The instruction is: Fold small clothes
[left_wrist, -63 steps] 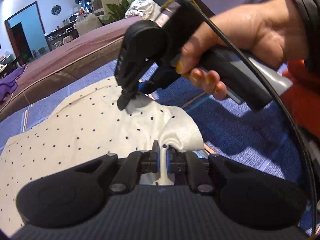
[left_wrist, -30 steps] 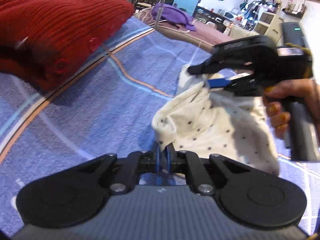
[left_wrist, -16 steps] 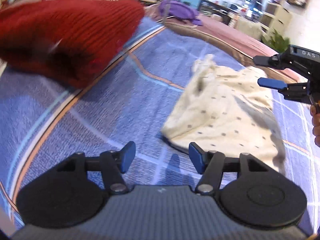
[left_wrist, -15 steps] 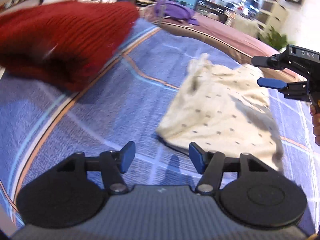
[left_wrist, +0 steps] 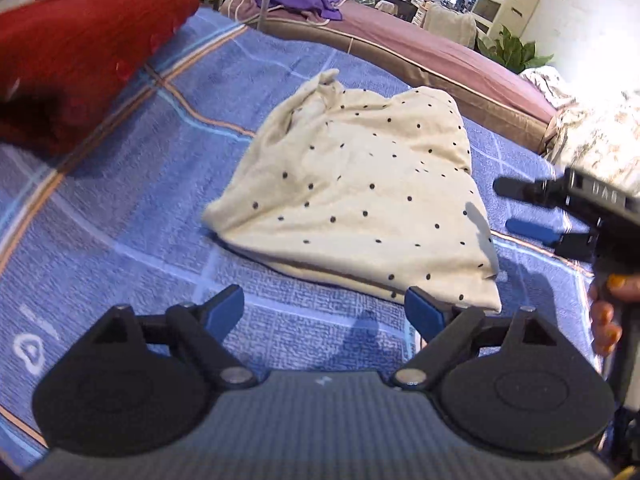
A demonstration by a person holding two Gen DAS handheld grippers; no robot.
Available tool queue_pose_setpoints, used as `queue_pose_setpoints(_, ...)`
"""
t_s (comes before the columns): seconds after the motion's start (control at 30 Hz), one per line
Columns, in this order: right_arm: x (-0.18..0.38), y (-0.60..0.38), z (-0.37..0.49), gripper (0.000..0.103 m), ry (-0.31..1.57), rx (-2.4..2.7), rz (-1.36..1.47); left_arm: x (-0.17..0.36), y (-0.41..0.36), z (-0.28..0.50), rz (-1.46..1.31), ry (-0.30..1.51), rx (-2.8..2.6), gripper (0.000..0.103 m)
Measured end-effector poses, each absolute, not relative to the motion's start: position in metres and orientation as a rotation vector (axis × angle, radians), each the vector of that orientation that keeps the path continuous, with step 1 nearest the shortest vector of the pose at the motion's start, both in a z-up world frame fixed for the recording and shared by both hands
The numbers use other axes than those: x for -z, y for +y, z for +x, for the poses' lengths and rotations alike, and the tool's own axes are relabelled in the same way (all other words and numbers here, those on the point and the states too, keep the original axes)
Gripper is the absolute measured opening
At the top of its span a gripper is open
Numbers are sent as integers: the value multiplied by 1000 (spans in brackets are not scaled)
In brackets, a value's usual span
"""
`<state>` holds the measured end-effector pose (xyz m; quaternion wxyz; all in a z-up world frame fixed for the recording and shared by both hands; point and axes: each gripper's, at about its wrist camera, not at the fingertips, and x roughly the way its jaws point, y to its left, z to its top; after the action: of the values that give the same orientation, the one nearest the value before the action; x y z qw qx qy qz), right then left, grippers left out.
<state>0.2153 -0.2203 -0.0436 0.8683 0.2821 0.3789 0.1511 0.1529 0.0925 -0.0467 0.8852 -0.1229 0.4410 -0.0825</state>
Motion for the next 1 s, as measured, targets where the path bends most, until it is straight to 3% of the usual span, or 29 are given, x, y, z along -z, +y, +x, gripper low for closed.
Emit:
queue_pose_setpoints(0.27, 86, -225, 226, 103, 797, -349, 799, 85, 140, 162, -658, 868, 191, 94)
queue_pose_setpoints(0.53, 95, -225, 240, 103, 749, -408, 873, 93, 133, 194, -643, 808, 223, 101)
queue_pose_setpoints(0.77, 92, -220, 255, 103, 742, -451, 878, 96, 128, 215, -646, 784, 242, 101)
queue_pose_setpoints(0.87, 95, -217, 263, 103, 744, -457, 861, 96, 125, 224, -661, 780, 248, 92)
queue_pose_setpoints(0.97, 93, -210, 270, 97, 737, -463, 828, 99, 122, 234, -660, 784, 236, 69)
queue_pose_setpoints(1.0, 93, -208, 271, 90, 738, -461, 829, 100, 121, 237, -664, 788, 229, 57)
